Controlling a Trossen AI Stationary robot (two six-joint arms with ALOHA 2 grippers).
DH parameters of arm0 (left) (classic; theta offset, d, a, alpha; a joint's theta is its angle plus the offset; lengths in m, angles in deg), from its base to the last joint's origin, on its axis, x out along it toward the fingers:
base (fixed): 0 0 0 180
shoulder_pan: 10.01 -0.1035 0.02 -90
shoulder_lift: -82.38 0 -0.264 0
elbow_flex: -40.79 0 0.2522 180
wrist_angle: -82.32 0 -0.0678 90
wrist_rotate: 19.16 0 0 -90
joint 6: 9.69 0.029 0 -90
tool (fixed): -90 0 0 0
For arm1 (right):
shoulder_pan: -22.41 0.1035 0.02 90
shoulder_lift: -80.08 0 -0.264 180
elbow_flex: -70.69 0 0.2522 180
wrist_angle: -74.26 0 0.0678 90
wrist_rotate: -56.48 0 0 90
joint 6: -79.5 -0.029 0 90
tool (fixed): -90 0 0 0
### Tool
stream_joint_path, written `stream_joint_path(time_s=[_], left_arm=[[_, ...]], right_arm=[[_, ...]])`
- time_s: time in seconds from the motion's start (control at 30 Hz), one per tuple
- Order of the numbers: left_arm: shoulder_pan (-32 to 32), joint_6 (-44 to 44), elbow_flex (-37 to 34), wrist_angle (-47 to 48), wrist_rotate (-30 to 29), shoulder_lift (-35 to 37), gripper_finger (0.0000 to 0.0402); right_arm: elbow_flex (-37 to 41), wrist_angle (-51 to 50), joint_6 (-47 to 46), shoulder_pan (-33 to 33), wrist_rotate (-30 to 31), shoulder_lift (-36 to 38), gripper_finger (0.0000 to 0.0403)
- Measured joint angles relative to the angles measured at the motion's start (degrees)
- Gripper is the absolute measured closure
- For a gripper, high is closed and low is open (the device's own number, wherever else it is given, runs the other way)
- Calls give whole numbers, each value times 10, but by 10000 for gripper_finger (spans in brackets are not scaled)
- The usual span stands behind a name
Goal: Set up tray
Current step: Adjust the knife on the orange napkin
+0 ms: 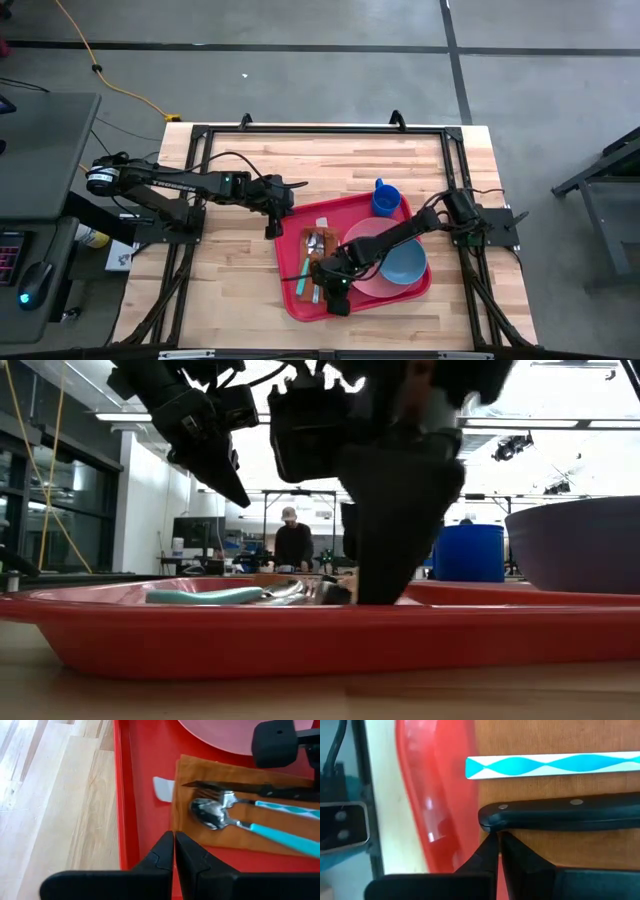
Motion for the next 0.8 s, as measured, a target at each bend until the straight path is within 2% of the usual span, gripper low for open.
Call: stream_joint_path(time_s=[0.37, 0.8], left_arm=[[0, 0, 0, 0, 0, 0, 357], [0, -2, 0, -2, -1, 0, 357]], right_arm=[[0, -30, 5, 21, -36, 0, 403], [-32, -57, 34, 9, -13, 19, 403]])
